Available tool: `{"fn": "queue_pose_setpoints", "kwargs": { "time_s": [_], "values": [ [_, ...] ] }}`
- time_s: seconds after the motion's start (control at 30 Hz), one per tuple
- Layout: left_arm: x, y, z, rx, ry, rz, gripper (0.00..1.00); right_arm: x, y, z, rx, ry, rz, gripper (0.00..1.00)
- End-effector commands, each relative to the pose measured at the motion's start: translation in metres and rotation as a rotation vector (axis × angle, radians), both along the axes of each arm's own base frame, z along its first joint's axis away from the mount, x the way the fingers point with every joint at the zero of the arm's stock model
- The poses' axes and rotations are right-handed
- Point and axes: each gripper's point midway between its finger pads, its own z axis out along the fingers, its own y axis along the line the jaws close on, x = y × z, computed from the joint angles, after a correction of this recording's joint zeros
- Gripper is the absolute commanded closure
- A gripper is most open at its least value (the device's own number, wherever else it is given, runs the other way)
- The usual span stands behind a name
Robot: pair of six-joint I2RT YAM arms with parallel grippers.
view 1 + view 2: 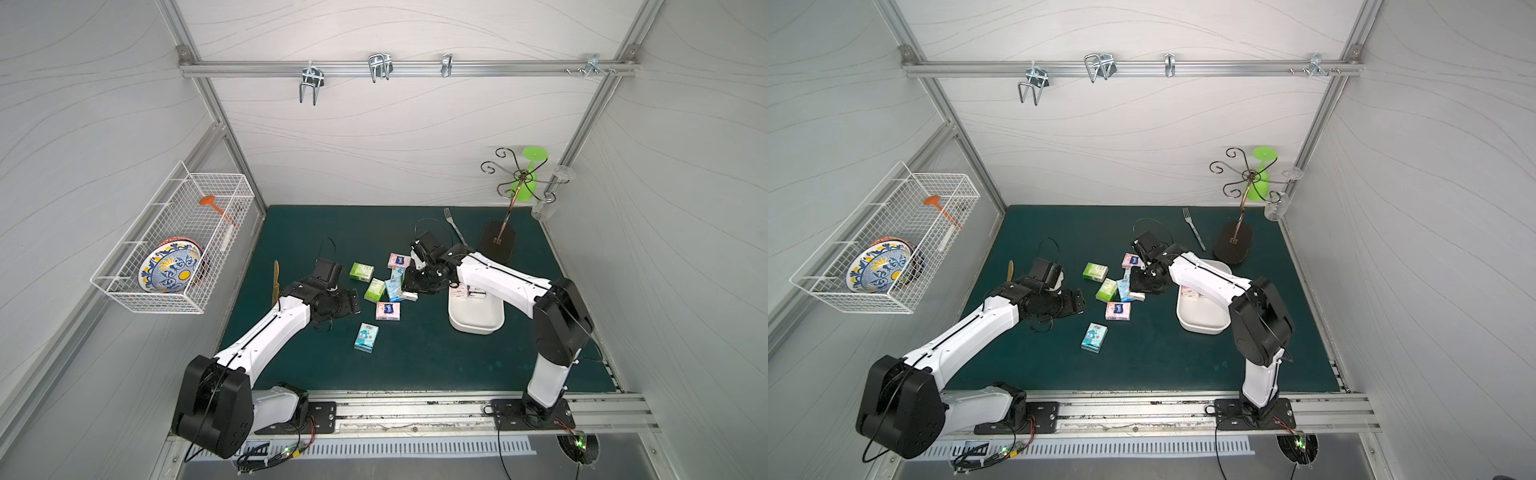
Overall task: Put the pocket tissues into the storage box
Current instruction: Pick up the pocket tissues from the center of the board, then place the pocket tissues in the storage box.
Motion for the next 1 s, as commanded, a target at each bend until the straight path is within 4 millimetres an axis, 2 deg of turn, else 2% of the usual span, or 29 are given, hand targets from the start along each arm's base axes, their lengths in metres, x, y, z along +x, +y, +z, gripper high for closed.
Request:
{"fn": "queue_pose_setpoints", "kwargs": {
  "time_s": [0.0,0.13,0.33,0.5,0.7,0.77,0.97],
  "values": [
    [0.001,-0.007,0.003,-0.026,-0.005,-0.025,0.08,-0.011,-0.026,0.012,-0.005,-0.022,0.126,0.56],
    [0.007,-0.013,0.006,-0.052,0.001,-0.026,0.08,-0.015,-0.059,0.029,0.056,-0.016,0.115,0.57],
    [0.019,-0.027,0.014,-0.114,0.007,-0.028,0.08,-0.001,-0.132,0.049,0.034,-0.089,0.009,0.57],
    [0.024,-0.039,0.016,-0.162,0.035,-0.047,0.08,0.019,-0.186,0.047,0.019,-0.094,-0.109,0.57],
    [0.022,-0.043,0.017,-0.167,0.052,-0.063,0.08,0.047,-0.219,0.021,-0.092,-0.071,-0.149,0.57],
    [0.021,-0.042,0.019,-0.163,0.046,-0.067,0.08,0.053,-0.222,0.015,-0.114,-0.056,-0.139,0.57],
    [0.015,-0.037,0.019,-0.14,0.046,-0.075,0.08,0.056,-0.24,0.0,-0.229,-0.025,-0.139,0.56]
  ]
}}
